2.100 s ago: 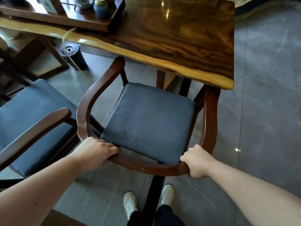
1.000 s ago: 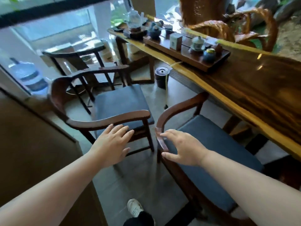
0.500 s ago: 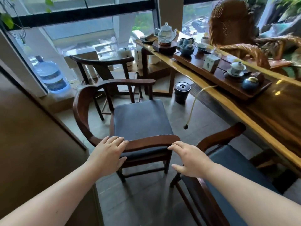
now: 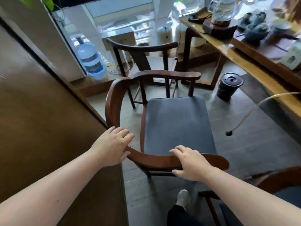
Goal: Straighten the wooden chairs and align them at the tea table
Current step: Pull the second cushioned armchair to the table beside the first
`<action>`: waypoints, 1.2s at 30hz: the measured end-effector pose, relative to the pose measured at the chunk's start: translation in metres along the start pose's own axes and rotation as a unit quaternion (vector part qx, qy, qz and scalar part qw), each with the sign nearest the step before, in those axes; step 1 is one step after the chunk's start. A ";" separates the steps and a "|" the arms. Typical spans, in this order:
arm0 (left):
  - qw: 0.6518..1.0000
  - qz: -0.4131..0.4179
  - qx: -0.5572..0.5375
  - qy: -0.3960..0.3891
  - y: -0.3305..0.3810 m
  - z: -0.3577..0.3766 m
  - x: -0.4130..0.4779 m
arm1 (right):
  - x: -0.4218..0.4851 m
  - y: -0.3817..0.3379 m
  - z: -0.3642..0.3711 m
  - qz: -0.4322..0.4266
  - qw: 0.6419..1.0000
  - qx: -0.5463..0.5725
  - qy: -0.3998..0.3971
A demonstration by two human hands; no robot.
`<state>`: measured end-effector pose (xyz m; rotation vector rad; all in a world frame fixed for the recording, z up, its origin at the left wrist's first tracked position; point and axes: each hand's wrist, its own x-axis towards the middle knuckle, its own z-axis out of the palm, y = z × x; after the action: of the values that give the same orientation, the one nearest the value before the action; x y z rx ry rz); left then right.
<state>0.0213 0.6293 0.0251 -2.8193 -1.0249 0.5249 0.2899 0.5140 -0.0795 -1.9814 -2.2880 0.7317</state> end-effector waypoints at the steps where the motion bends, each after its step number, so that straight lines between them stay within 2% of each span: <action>1: 1.000 -0.003 0.007 -0.011 -0.011 -0.001 0.004 | 0.017 -0.001 -0.001 -0.011 1.000 -0.003 -0.008; 6: 0.996 -0.029 0.055 -0.066 -0.059 -0.010 0.018 | 0.080 -0.014 -0.010 -0.053 0.997 -0.007 -0.050; 11: 0.987 -0.013 0.085 -0.138 -0.095 0.003 0.031 | 0.113 -0.026 -0.012 -0.072 0.995 0.005 -0.070; 15: 0.982 0.055 0.109 -0.144 -0.119 0.019 0.052 | 0.129 -0.031 -0.004 -0.049 0.994 0.041 -0.083; 21: 0.959 0.182 0.162 -0.146 -0.151 0.043 0.102 | 0.144 -0.048 0.017 0.026 0.977 0.005 -0.212; 24: 0.945 0.229 0.178 -0.153 -0.163 0.052 0.123 | 0.146 -0.058 0.034 0.042 0.968 -0.005 -0.248; 27: 0.932 0.273 0.170 -0.165 -0.175 0.064 0.138 | 0.147 -0.071 0.051 0.063 0.967 0.005 -0.246; 30: 0.921 0.305 0.169 -0.174 -0.181 0.070 0.146 | 0.144 -0.078 0.057 0.074 0.975 0.006 -0.210; 36: 0.921 0.304 0.184 -0.159 -0.183 0.078 0.146 | 0.146 -0.080 0.053 0.069 0.977 0.010 -0.202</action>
<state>-0.0122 0.8616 -0.0525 -2.6989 -0.0131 1.1230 0.1709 0.6274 -0.1378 -2.1655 -2.3402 1.2716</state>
